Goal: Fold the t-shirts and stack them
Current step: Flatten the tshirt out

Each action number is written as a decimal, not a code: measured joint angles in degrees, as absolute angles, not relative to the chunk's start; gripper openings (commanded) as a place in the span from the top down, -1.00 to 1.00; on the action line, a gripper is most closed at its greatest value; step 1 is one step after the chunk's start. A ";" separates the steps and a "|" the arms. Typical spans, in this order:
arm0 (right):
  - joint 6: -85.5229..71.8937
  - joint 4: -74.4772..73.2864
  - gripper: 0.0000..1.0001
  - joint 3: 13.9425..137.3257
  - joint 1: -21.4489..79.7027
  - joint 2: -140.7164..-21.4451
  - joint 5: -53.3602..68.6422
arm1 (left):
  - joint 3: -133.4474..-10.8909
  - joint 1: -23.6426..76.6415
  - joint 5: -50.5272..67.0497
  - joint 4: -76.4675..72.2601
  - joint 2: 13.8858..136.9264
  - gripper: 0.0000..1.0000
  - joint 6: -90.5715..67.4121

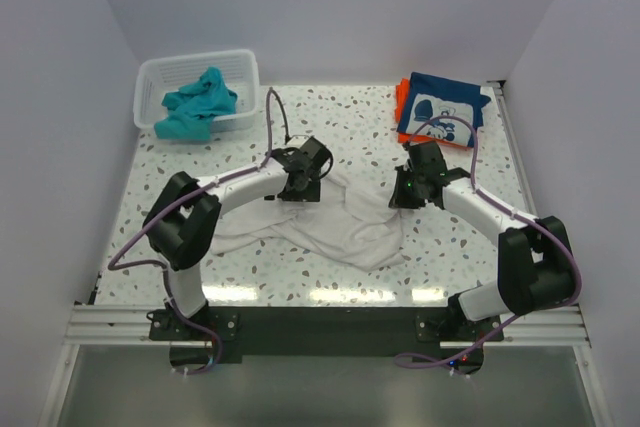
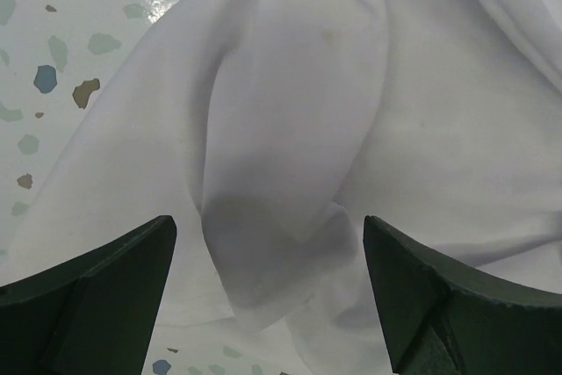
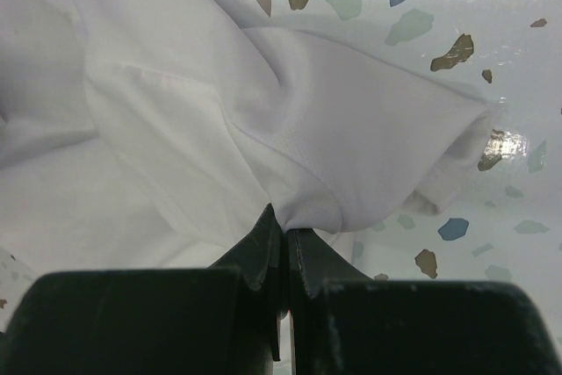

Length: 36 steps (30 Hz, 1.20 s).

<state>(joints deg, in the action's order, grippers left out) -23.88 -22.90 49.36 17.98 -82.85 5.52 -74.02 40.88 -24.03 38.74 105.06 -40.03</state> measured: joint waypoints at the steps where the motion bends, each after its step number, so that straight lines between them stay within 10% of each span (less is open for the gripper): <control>1: -23.86 -22.90 1.00 49.36 17.98 -82.85 5.52 | -74.17 40.75 -24.86 39.09 105.62 -0.80 -40.40; 8: -23.31 -22.92 1.00 49.36 17.98 -82.85 5.52 | -74.81 37.60 -27.40 38.13 107.70 -0.38 -42.87; 14: -23.03 -22.94 1.00 49.36 17.98 -82.85 5.45 | -74.83 32.60 -27.29 35.86 107.98 1.00 -42.57; 23: -22.72 -27.59 1.00 53.41 17.98 -79.05 3.44 | -76.18 31.00 -28.95 36.29 102.94 1.00 -39.53; 36: -20.40 -40.05 1.00 84.95 17.98 -58.76 0.89 | -86.04 31.03 -31.18 34.76 60.60 1.00 -33.17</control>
